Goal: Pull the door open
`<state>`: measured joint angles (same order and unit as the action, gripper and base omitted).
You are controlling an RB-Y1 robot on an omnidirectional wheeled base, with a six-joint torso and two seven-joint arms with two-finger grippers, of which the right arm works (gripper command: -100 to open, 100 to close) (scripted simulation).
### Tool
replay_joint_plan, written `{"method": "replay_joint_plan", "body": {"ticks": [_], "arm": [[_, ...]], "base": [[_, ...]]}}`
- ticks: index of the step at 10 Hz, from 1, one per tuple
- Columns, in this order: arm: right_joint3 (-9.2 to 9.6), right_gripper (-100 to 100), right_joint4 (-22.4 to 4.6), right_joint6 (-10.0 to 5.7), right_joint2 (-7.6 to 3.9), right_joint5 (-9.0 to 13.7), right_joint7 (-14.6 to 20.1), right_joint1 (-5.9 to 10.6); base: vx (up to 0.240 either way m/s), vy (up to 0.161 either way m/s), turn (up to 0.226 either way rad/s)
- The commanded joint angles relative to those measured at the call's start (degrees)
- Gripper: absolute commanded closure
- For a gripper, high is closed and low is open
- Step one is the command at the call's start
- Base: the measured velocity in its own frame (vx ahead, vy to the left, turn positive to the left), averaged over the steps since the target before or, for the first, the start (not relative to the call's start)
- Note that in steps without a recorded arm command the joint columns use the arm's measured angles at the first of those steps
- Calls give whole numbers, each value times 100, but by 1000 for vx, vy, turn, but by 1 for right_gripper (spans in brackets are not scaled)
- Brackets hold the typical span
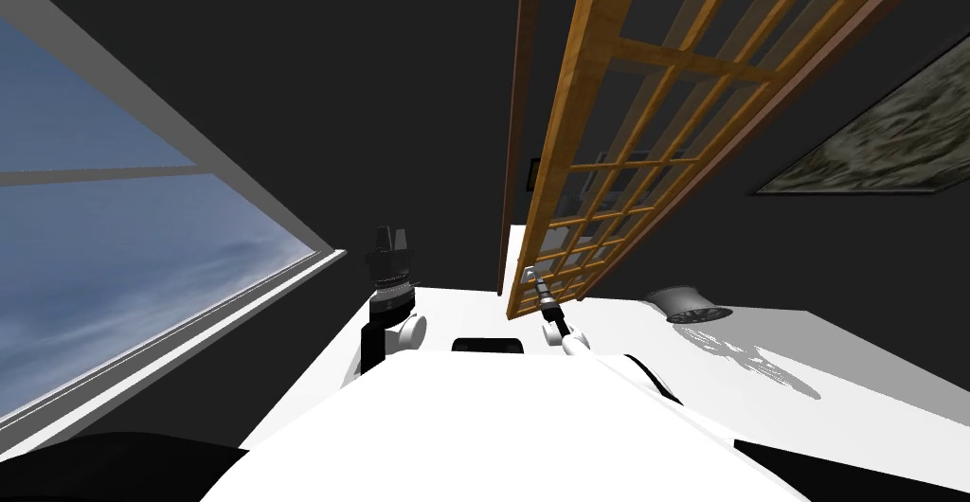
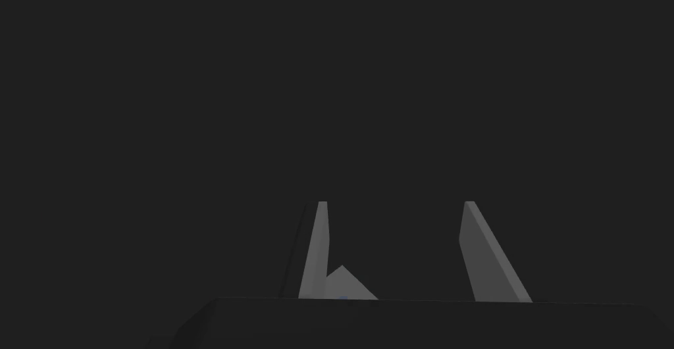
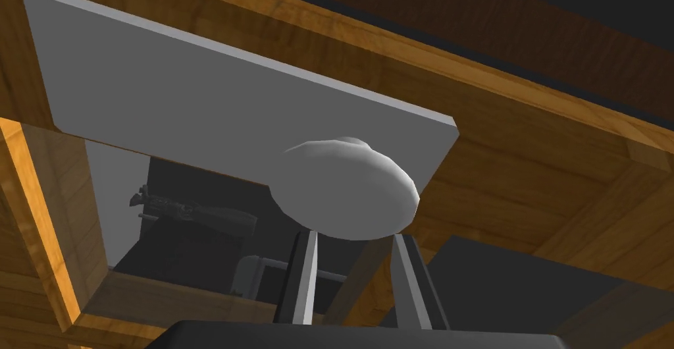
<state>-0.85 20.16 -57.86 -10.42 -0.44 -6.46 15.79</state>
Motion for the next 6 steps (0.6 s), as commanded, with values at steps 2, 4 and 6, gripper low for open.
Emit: {"method": "replay_joint_plan", "body": {"ticks": [2, 4, 6], "arm": [[133, 100, 181, 138, 103, 61, 401, -126], [133, 100, 468, 157, 103, 61, 415, -126], [171, 100, 240, 167, 64, 233, 796, -186]], "base": [[-44, -36, 106], [-29, -12, 19], [-42, -29, 185]]}}
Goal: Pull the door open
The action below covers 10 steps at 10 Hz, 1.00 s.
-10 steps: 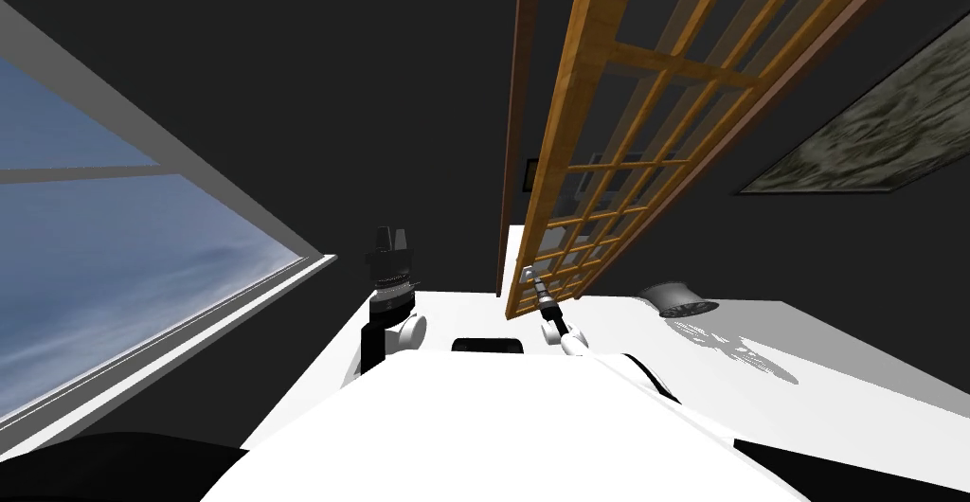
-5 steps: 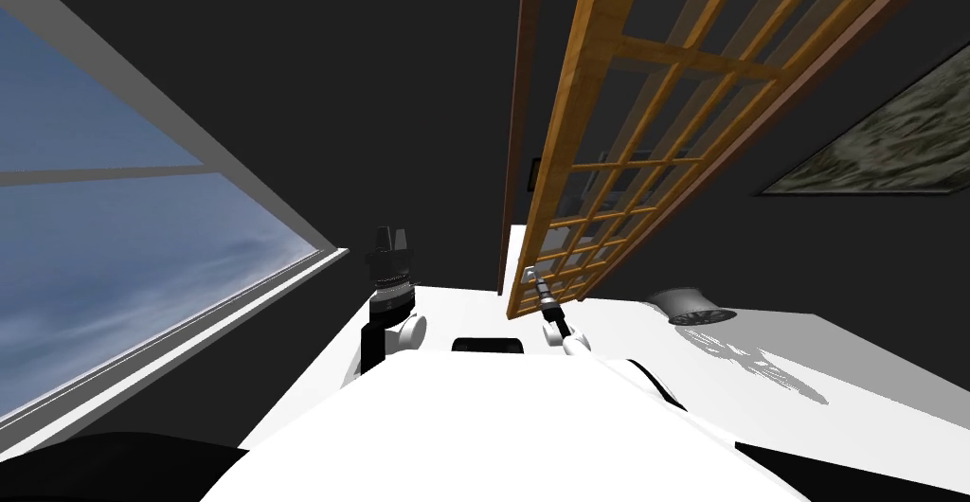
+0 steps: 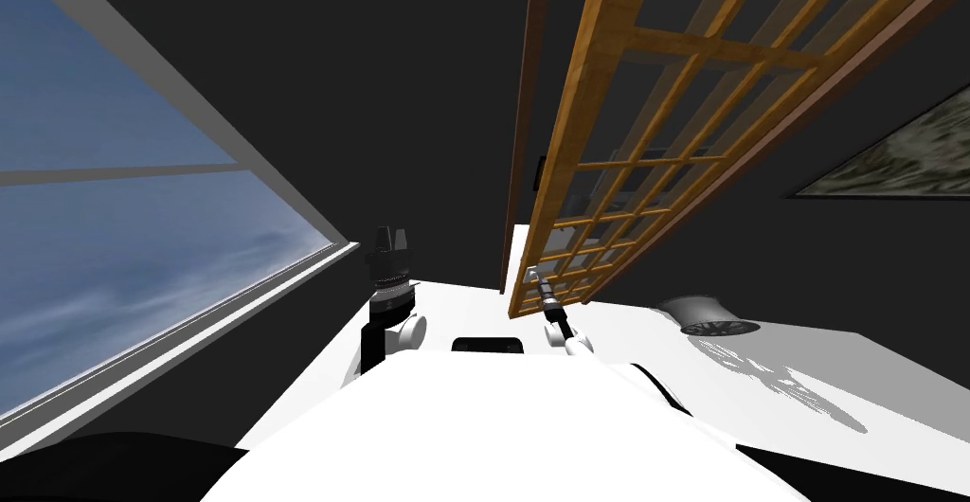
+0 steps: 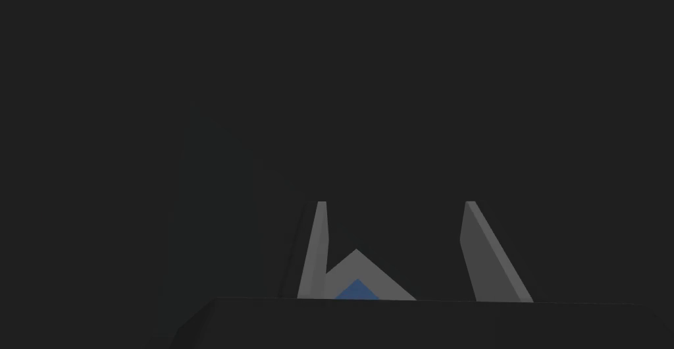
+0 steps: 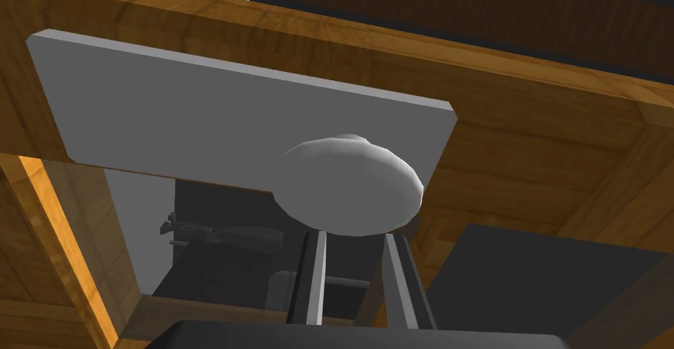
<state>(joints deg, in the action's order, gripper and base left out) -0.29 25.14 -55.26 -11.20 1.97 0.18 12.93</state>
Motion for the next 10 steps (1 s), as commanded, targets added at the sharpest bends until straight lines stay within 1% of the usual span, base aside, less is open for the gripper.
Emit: {"method": "replay_joint_plan", "body": {"ticks": [1, 2, 3, 4, 5, 6, 7, 8, 9, 10], "arm": [[115, 100, -258, -93, 142, -7, 222, 100], [115, 100, -20, -93, 142, -7, 222, 100], [135, 100, -225, -78, 121, 87, 460, 67], [135, 100, -225, -78, 121, 87, 460, 67], [135, 100, -168, -78, 121, 87, 460, 67], [135, 100, -225, -78, 121, 87, 460, 67], [135, 100, -225, -78, 121, 87, 460, 67], [155, 100, -192, -62, 99, 182, 698, 35], [176, 100, -159, -47, 77, 276, 859, 2], [176, 100, -159, -47, 77, 276, 936, 2]], "base": [[-50, -46, 46], [-29, -17, -25], [-38, -26, 145], [-28, -33, 78], [-22, -11, -1], [-1, 8, -6], [1, 13, -27], [-29, -22, 129], [-72, -62, 236], [-66, -58, 90]]}}
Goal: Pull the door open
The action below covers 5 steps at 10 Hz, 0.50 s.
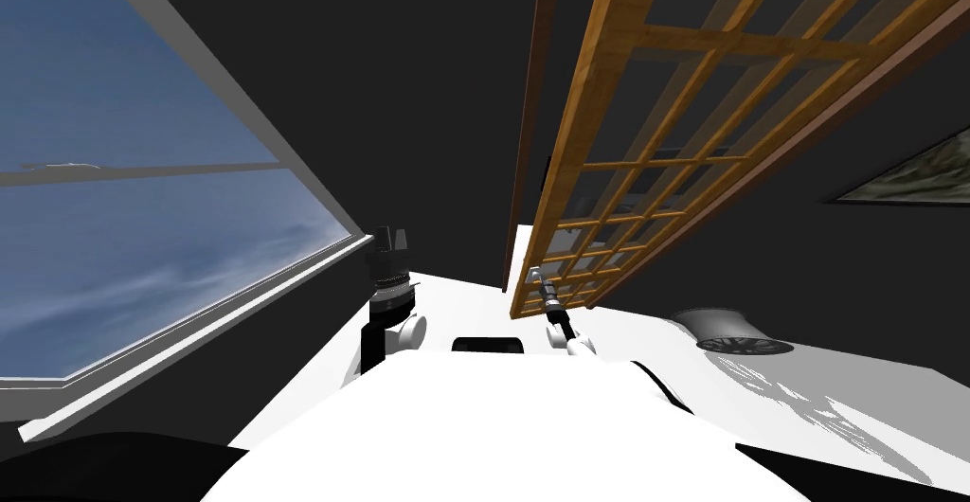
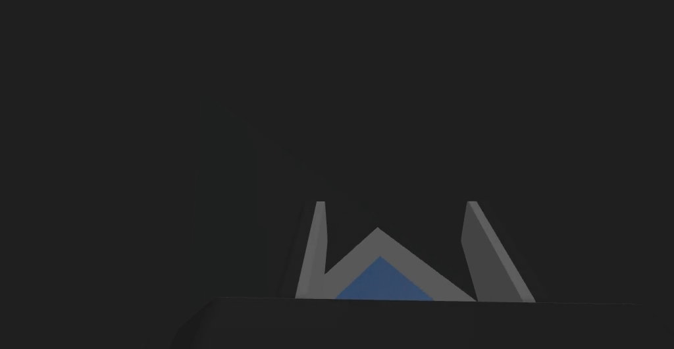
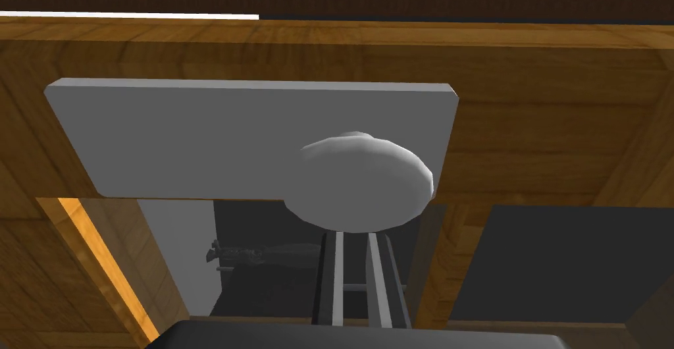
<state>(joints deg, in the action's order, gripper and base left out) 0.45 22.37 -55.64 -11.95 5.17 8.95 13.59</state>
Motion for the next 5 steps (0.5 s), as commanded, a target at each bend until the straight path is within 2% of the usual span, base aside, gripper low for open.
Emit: {"method": "replay_joint_plan", "body": {"ticks": [1, 3, 4, 5], "arm": [[123, 100, 151, 7, 130, 52, 286, -96], [123, 100, 151, 7, 130, 52, 298, -96], [145, 100, 187, 22, 107, 153, 537, -130], [166, 100, 222, 38, 84, 254, 704, -165]], "base": [[-62, -42, 121], [-31, -12, 26], [-30, -14, 120], [-77, -54, 230]]}}
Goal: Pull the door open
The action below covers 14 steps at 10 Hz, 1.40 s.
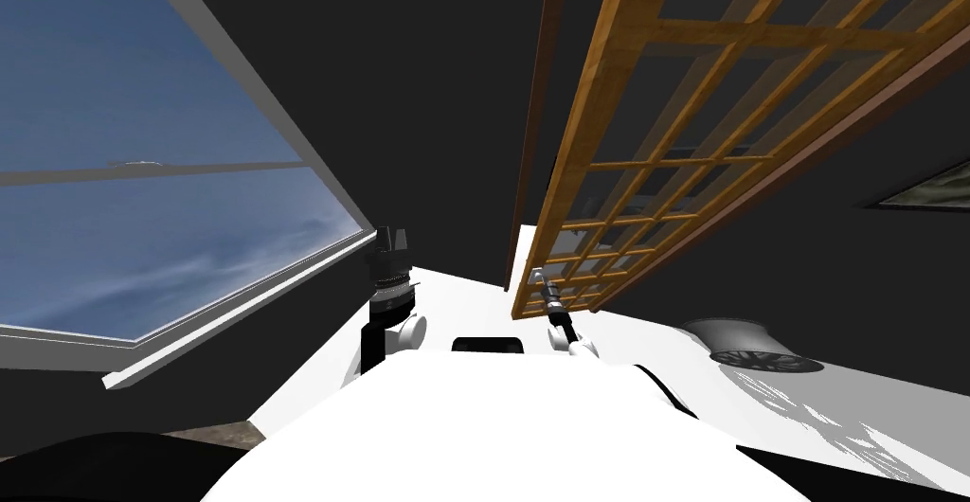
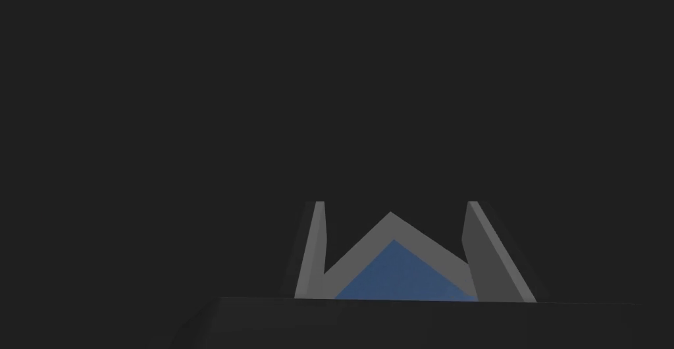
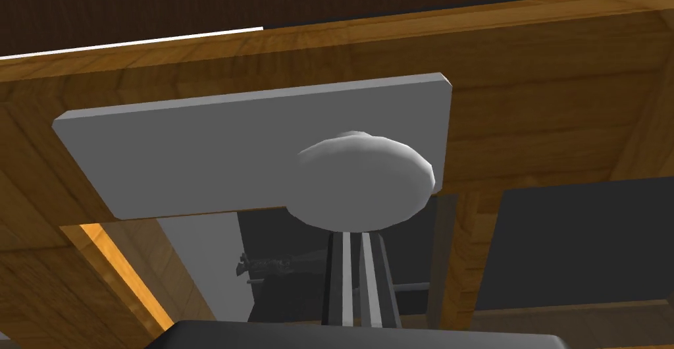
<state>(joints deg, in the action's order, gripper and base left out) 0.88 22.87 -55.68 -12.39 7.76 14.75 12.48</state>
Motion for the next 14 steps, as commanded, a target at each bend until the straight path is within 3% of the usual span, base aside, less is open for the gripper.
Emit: {"method": "replay_joint_plan", "body": {"ticks": [1, 2, 14], "arm": [[122, 100, 172, 42, 128, -6, 196, -54], [27, -100, 53, 51, 24, 118, 370, 3], [144, -100, 135, 121, 61, 595, 2133, -17]], "base": [[-55, -48, 73], [-37, -50, 53], [-53, -18, 76]]}}
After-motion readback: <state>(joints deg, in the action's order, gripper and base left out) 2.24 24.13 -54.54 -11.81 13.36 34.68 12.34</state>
